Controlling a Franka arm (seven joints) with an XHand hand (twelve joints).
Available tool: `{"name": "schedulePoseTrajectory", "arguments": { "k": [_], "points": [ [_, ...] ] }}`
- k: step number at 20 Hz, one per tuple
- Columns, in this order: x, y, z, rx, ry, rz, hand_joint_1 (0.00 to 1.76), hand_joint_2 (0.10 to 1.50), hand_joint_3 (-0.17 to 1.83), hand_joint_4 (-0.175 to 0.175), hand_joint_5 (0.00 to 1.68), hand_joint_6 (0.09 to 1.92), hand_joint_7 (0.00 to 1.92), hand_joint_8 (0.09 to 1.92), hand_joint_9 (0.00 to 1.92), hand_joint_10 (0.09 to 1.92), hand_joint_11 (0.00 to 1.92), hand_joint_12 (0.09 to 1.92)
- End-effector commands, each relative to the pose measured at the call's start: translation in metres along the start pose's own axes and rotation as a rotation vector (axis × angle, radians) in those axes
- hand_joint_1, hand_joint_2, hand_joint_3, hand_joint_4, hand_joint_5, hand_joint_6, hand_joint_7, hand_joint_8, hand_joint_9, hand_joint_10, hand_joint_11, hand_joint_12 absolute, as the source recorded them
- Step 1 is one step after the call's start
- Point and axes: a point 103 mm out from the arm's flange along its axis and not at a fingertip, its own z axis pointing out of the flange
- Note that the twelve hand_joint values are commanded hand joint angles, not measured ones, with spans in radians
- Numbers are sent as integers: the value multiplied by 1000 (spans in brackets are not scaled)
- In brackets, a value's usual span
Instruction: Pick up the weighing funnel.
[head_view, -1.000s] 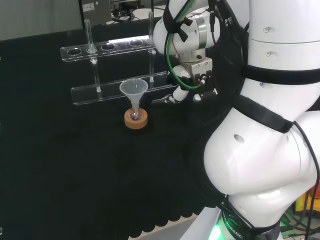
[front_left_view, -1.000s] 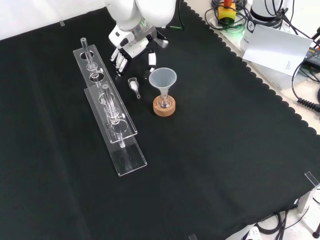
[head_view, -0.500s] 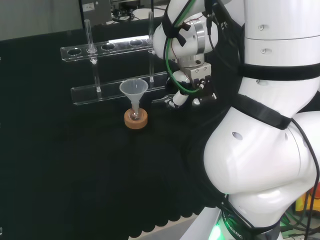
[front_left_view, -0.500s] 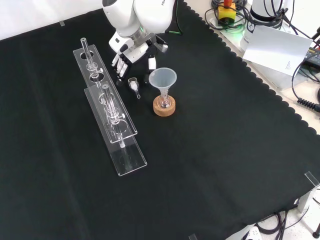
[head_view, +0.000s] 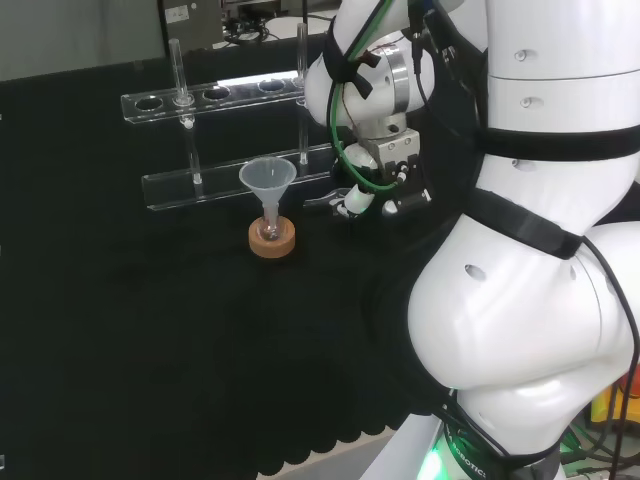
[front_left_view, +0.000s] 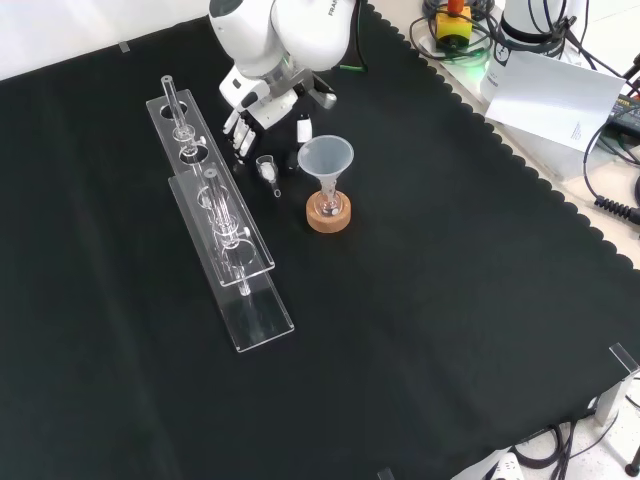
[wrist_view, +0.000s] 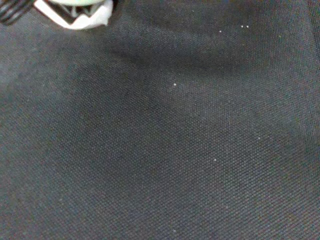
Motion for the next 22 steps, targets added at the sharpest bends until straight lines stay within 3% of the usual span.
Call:
{"name": "schedulePoseTrajectory", "arguments": {
  "k": [1,3,7,9,22],
  "points": [
    [0,0,1,-4,-42,11,843,602,625,-53,653,135,590,743,752,583,403,1303],
    [1,1,2,-7,-62,12,845,601,629,-52,669,175,611,741,770,577,409,1296],
    [2,2,4,-12,-66,28,849,598,637,-50,580,532,655,755,809,558,414,1296],
    [1,2,5,-15,-64,33,849,597,641,-50,560,621,668,766,821,563,415,1295],
    [1,5,5,-25,-46,38,849,600,649,-51,550,767,691,799,851,583,417,1300]
  ]
}}
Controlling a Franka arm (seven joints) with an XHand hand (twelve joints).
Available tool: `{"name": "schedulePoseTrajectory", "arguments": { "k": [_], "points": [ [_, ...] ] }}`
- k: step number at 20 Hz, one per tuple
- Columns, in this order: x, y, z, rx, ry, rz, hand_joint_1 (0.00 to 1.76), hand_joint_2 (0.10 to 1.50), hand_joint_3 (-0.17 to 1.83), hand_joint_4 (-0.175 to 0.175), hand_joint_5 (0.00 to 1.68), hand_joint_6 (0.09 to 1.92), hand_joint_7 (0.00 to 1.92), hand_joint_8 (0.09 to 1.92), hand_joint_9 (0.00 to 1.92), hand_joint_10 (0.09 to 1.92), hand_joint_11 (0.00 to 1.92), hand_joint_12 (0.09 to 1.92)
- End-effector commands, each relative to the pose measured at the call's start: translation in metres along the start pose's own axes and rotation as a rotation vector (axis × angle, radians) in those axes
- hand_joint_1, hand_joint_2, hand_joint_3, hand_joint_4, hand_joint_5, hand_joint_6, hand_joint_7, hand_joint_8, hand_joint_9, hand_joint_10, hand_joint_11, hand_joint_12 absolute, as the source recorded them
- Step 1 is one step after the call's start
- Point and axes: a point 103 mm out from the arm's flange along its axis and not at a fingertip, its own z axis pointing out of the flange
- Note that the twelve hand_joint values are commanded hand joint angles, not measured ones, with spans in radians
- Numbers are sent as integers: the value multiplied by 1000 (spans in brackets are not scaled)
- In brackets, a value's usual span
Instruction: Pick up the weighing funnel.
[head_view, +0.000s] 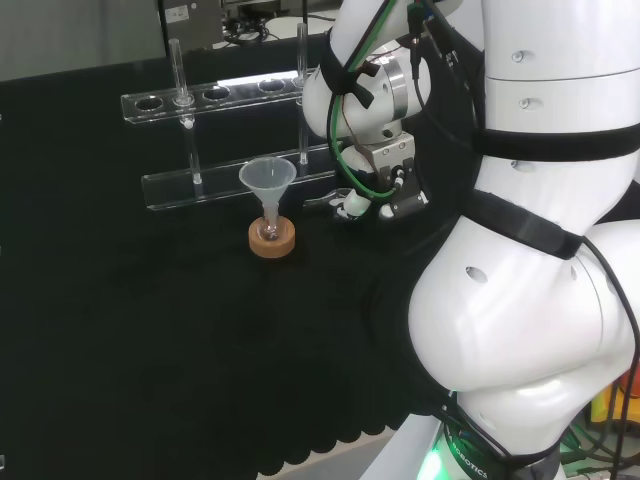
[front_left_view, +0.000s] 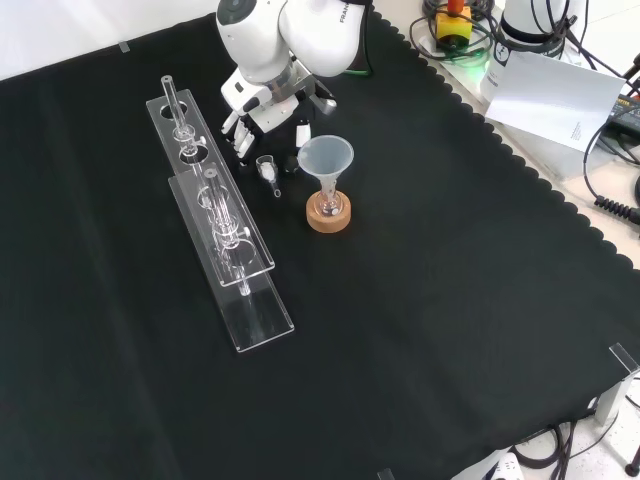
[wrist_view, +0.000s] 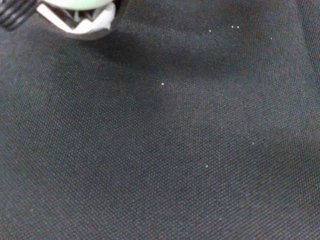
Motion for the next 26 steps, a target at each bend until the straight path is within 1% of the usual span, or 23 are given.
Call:
{"name": "schedulePoseTrajectory", "arguments": {
  "k": [1,7,17,26],
  "points": [
    [1,1,2,5,11,-3,848,601,649,-51,549,770,691,799,851,583,417,1300],
    [4,3,5,9,20,-13,848,602,650,-51,549,780,692,803,852,586,417,1300],
    [6,5,6,13,20,-11,847,604,652,-51,549,794,692,809,852,591,418,1301],
    [7,7,9,28,16,-18,851,615,656,-40,612,834,697,812,855,593,420,1300]
  ]
}}
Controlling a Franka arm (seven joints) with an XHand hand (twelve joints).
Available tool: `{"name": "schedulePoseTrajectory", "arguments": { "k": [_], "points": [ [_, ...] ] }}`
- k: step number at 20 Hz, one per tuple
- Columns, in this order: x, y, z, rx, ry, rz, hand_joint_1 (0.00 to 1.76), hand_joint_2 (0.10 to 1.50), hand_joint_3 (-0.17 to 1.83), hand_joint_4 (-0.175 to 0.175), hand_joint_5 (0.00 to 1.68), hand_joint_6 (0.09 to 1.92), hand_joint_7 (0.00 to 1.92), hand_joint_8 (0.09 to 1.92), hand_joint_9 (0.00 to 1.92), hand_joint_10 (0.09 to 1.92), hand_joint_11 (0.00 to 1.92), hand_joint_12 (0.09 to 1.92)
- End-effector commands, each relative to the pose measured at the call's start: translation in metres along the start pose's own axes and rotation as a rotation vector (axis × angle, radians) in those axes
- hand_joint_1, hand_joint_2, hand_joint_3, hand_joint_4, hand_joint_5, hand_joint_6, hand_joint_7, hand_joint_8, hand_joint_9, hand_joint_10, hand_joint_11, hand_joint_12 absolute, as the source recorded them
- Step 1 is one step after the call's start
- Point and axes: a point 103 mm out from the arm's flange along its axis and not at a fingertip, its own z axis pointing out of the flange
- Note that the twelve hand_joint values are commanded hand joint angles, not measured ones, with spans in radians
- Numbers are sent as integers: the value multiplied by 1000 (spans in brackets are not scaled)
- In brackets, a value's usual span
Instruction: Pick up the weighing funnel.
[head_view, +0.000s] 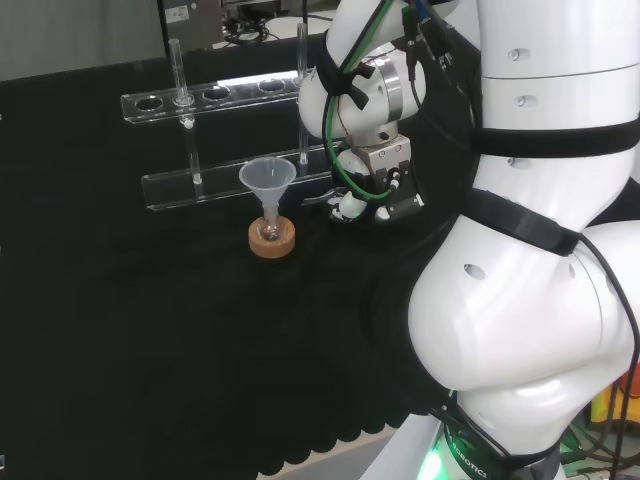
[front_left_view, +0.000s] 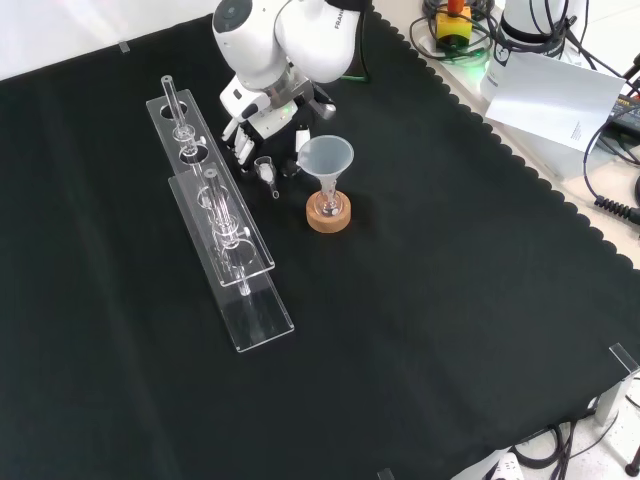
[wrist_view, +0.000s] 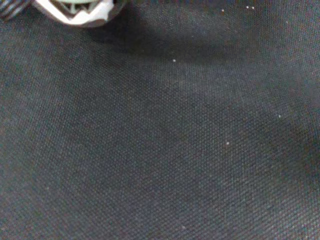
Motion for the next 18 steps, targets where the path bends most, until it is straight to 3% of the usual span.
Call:
{"name": "schedulePoseTrajectory", "arguments": {
  "k": [1,4,6,8,10,14,18],
  "points": [
    [2,1,2,7,-1,-6,853,616,656,-40,613,836,697,812,856,593,420,1300],
    [2,1,1,5,-6,-8,861,618,657,-37,626,848,698,812,857,594,421,1300],
    [3,2,1,2,-18,-9,882,634,661,-12,710,873,712,809,867,592,423,1300],
    [4,2,-1,-8,-33,-8,980,824,454,112,912,957,755,794,898,584,437,1300],
    [4,1,-2,-19,-44,-9,1026,892,373,160,1004,969,811,779,936,563,454,1287],
    [0,0,-7,-15,-55,-8,1055,800,569,175,1052,1010,881,777,995,542,487,1270],
    [-5,-2,-12,-9,-54,0,1059,771,628,175,1057,1027,889,780,1004,545,496,1268]
  ]
}}
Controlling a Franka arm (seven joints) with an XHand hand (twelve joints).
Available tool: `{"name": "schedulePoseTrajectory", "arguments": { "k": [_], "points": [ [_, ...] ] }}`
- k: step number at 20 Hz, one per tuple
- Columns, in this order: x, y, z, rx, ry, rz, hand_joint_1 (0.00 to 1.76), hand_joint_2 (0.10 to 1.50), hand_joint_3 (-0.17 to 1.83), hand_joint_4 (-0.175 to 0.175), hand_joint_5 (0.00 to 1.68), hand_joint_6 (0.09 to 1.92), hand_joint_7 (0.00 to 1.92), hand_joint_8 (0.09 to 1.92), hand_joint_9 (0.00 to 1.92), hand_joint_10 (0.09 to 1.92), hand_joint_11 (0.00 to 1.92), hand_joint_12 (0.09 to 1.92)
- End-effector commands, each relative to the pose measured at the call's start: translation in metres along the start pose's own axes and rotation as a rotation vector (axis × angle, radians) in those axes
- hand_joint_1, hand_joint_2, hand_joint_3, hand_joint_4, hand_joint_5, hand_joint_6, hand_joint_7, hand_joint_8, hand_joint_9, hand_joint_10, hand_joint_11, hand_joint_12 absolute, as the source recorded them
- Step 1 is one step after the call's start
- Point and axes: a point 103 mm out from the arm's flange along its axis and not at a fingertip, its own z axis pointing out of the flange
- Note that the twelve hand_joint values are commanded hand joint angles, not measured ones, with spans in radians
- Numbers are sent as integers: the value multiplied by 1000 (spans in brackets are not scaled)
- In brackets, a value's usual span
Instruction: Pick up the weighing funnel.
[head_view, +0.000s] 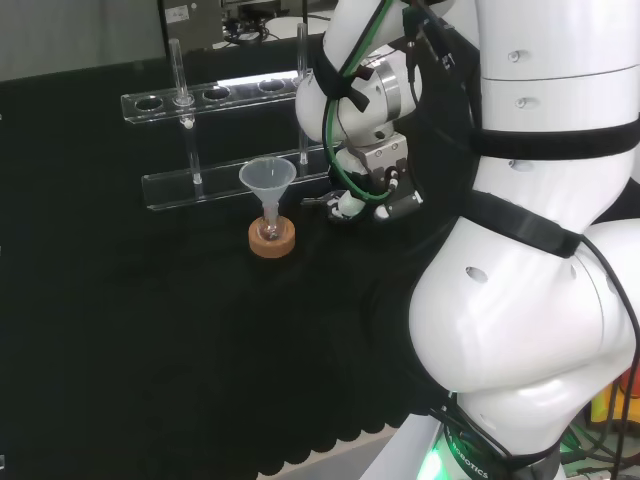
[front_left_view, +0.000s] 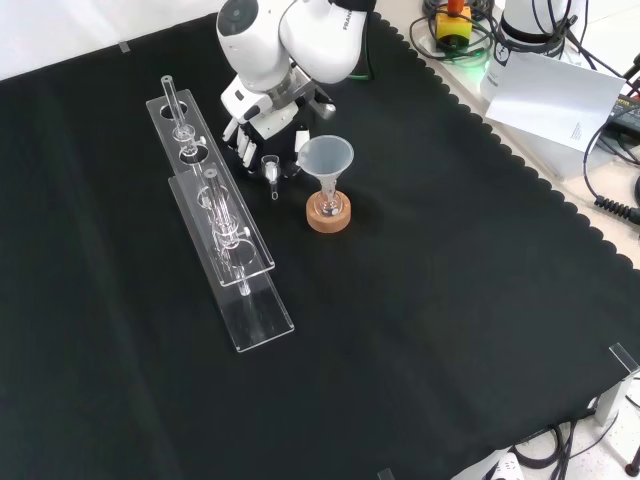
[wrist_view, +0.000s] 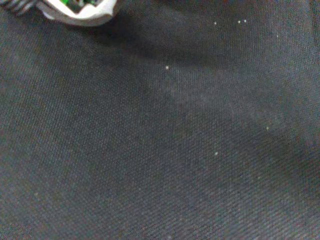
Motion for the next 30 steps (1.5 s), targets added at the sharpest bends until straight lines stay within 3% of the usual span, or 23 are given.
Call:
{"name": "schedulePoseTrajectory", "arguments": {
  "k": [1,13,30],
  "points": [
    [-8,-2,-8,10,0,5,1060,767,634,175,1058,1029,889,780,1005,546,498,1267],
    [-24,-22,-43,-3,2,20,1063,749,667,175,1063,1034,896,781,1013,553,528,1252],
    [-53,-85,-120,-26,-52,65,1065,742,680,175,1066,1036,900,778,1015,555,528,1247]
  ]
}}
